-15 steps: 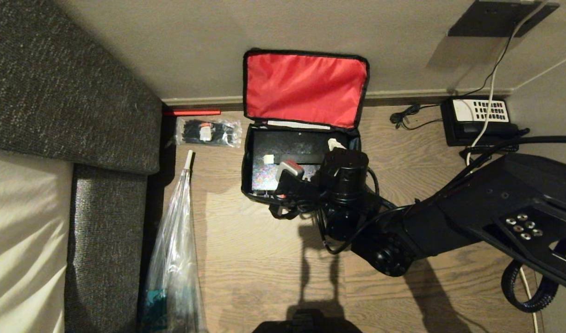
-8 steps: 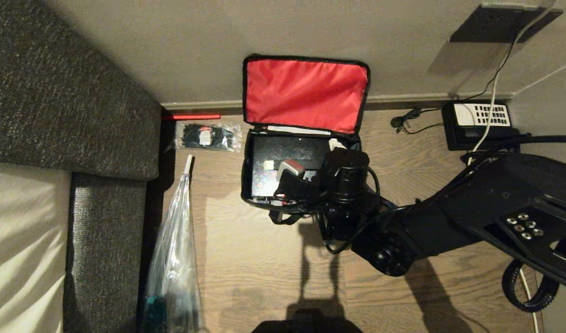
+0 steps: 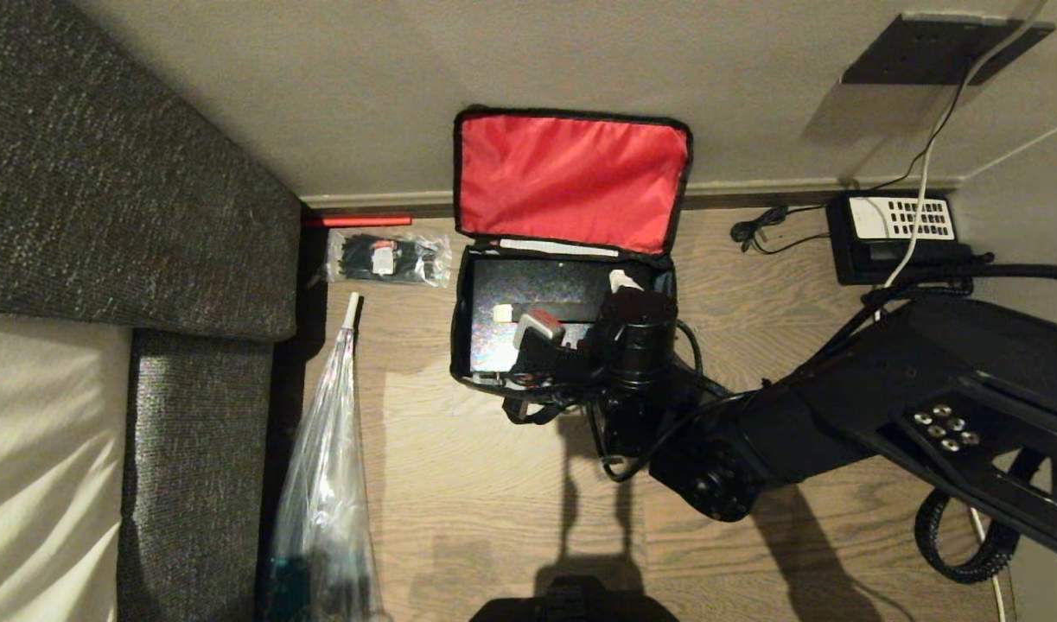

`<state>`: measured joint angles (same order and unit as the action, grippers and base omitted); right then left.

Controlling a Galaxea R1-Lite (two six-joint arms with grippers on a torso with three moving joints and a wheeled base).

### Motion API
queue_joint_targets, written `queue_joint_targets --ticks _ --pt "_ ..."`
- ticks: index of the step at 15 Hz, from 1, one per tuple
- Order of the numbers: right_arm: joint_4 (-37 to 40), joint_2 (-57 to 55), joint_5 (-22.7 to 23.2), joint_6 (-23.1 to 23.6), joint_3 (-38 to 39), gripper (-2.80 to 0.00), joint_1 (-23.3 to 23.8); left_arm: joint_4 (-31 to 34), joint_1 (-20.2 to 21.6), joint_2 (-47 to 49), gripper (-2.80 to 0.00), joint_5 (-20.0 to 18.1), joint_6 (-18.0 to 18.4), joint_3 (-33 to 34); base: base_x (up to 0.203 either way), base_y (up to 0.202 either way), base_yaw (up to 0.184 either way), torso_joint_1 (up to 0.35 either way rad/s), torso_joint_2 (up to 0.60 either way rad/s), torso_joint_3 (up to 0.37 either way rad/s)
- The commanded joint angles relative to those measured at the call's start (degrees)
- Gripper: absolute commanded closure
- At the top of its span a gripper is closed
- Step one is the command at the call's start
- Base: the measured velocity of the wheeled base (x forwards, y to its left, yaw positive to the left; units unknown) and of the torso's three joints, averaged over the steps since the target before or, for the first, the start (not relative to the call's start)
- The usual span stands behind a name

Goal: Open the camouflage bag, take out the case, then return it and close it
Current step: Grip the handle

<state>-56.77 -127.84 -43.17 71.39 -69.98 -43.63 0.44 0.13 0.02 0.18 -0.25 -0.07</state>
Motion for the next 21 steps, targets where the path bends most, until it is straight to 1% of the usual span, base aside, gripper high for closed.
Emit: queue_joint_targets --ticks 1,3,4,6,9,11,13,15,17,19,20,21 --pt "-1.7 -3.3 -0.4 0.4 -0.9 -2.80 -0.5 0.0 0.0 0.0 0.00 0.1 0.0 0.0 0.000 0.000 0.000 0.000 0.00 0.000" --pt "-7.1 -6.5 -1.3 1.4 -2.4 -2.80 -0.7 0.0 0.0 0.0 0.00 0.0 0.0 0.0 0.000 0.000 0.000 0.000 0.00 0.000" --pt "-9.9 -7.7 -1.5 3.7 -3.6 -2.80 -0.7 0.0 0.0 0.0 0.00 0.0 0.0 0.0 0.000 0.000 0.000 0.000 0.00 0.000" --pt "-12.7 -10.1 -1.6 7.5 -6.5 -2.80 -0.6 0.0 0.0 0.0 0.00 0.1 0.0 0.0 0.000 0.000 0.000 0.000 0.00 0.000" --pt "-13.4 -10.9 -1.8 9.4 -9.8 -2.80 -0.6 0.0 0.0 0.0 0.00 0.1 0.0 0.0 0.000 0.000 0.000 0.000 0.00 0.000" --pt "-13.9 -11.7 -2.0 9.8 -9.8 -2.80 -0.6 0.0 0.0 0.0 0.00 0.1 0.0 0.0 0.000 0.000 0.000 0.000 0.00 0.000" --pt "-16.2 -13.0 -1.9 10.1 -10.4 -2.80 -0.6 0.0 0.0 0.0 0.00 0.1 0.0 0.0 0.000 0.000 0.000 0.000 0.00 0.000" --pt "-19.2 -14.4 -1.8 13.3 -10.7 -2.80 -0.6 0.0 0.0 0.0 0.00 0.0 0.0 0.0 0.000 0.000 0.000 0.000 0.00 0.000" --pt "-21.8 -16.6 -1.6 14.7 -12.2 -2.80 -0.6 0.0 0.0 0.0 0.00 0.0 0.0 0.0 0.000 0.000 0.000 0.000 0.00 0.000" --pt "-24.9 -18.6 -1.6 17.5 -14.1 -2.80 0.1 0.0 0.0 0.0 0.00 0.1 0.0 0.0 0.000 0.000 0.000 0.000 0.00 0.000" --pt "-25.6 -19.2 -1.6 18.8 -14.5 -2.80 0.4 0.0 0.0 0.0 0.00 0.0 0.0 0.0 0.000 0.000 0.000 0.000 0.00 0.000" --pt "-26.0 -20.3 -1.5 19.1 -15.7 -2.80 0.6 0.0 0.0 0.0 0.00 0.0 0.0 0.0 0.000 0.000 0.000 0.000 0.00 0.000"
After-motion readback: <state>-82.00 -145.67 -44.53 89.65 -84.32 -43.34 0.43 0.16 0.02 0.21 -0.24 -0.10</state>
